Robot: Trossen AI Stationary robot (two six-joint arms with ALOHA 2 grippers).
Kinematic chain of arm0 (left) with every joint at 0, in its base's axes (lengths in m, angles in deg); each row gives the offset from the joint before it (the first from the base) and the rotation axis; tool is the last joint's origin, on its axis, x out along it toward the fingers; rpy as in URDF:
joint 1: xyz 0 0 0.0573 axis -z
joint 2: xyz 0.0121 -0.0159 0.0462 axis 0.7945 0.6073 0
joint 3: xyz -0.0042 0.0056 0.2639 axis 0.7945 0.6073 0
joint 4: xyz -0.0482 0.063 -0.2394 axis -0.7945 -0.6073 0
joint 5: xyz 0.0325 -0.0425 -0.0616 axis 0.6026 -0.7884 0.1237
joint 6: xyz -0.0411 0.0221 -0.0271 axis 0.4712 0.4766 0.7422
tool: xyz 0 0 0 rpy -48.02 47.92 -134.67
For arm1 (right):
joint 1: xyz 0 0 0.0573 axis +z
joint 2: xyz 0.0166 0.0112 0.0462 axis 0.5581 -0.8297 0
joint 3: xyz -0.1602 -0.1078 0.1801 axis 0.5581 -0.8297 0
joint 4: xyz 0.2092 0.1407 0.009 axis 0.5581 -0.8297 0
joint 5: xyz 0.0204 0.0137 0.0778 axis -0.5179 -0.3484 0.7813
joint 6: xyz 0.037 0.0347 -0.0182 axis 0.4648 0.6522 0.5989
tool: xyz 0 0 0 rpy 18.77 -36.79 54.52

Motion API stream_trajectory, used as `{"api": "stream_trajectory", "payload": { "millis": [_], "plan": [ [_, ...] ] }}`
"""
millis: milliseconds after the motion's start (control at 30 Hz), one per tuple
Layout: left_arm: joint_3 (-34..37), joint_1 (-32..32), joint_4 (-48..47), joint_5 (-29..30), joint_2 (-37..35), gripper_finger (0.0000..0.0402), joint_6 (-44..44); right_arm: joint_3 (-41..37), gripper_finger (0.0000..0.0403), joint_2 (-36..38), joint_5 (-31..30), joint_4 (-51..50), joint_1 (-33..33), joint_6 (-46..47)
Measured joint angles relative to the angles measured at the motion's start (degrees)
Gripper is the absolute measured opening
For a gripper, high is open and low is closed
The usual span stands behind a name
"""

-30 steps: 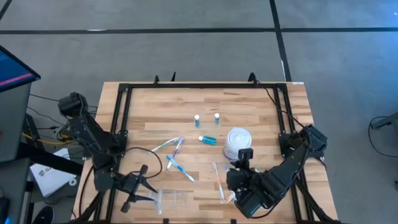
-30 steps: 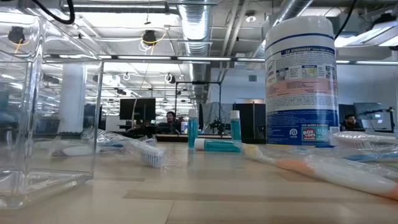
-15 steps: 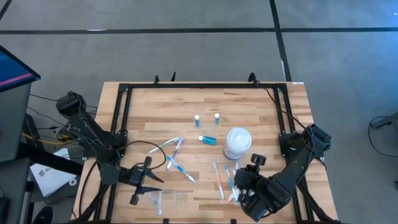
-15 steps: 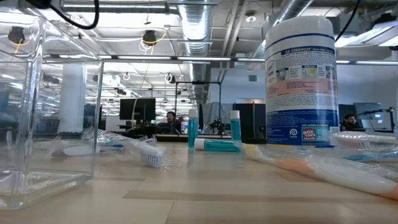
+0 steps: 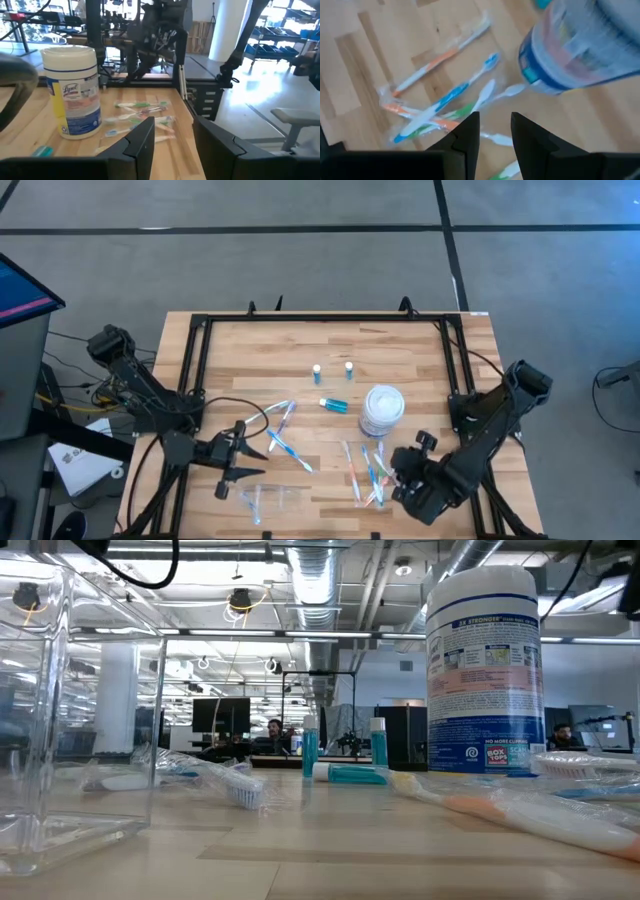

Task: Pick & Place toothbrushing station
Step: Put the right purple toothbrush into the transparent organizer

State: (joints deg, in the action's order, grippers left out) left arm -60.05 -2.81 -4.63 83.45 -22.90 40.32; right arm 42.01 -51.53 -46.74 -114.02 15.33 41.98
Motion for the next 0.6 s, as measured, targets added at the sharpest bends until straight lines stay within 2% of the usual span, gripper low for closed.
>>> {"api": "stream_trajectory", "payload": {
  "millis": [200,600],
  "plan": [
    [0.00,-2.43,0.04,-0.33,0.00,0.0131,0.02,-8.24,0.0102,0.96,4.65,9.23,-1.44,0.78],
    [0.00,-3.27,0.22,-3.07,0.00,0.0131,0.26,-13.38,0.0102,0.50,9.82,18.13,-1.27,1.61]
  ]
}}
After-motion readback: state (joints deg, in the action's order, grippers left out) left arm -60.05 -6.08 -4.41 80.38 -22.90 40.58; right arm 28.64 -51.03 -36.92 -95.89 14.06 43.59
